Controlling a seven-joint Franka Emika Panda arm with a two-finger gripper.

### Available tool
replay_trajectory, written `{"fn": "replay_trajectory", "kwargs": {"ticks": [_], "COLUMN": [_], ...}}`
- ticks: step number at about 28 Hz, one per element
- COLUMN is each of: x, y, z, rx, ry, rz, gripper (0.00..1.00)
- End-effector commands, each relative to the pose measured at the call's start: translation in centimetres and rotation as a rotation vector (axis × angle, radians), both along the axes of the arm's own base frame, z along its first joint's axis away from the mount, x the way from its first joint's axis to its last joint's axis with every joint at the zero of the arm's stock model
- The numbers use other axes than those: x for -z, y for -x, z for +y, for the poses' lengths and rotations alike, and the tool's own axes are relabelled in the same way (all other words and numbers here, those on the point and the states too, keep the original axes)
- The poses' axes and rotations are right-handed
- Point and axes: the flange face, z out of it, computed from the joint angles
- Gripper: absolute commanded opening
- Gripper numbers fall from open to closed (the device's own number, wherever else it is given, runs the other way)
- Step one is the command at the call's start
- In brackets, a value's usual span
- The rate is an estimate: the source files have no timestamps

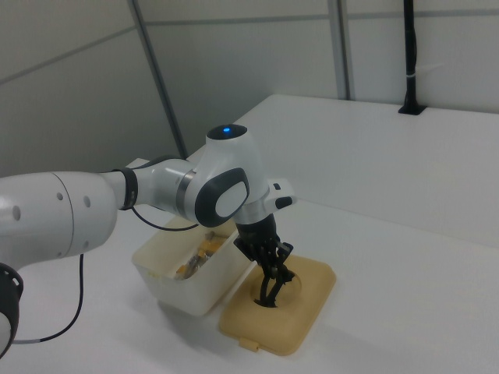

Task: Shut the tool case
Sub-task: 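Close the gripper on the black handle of the beige lid, then lift the beige lid and carry it over the white box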

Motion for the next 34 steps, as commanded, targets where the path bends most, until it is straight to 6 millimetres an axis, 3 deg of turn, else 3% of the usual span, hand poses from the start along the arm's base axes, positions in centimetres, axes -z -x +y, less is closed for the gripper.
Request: {"fn": "replay_trajectory", "kwargs": {"ticks": [1, 8, 13, 18, 28, 31, 34], "x": [-0.9, -4.1, -8.5, -12.5, -16.8, -17.8, -18.0], "y": [0.0, -0.6, -0.3, 1.2, 2.3, 2.5, 2.8], "z": [-0.7, -3.4, -6.7, -7.3, -5.5, -4.1, -1.0], "rx": [-0.055, -0.081, -0.026, -0.031, 0.091, 0.141, 0.209], "ry": [-0.007, 0.001, -0.041, -0.062, -0.088, -0.1, -0.105], "rz": [-0.028, -0.079, -0.122, -0.122, -0.134, -0.117, -0.083], "gripper": [0.0, 0.0, 0.0, 0.0, 0.0, 0.0, 0.0]}}
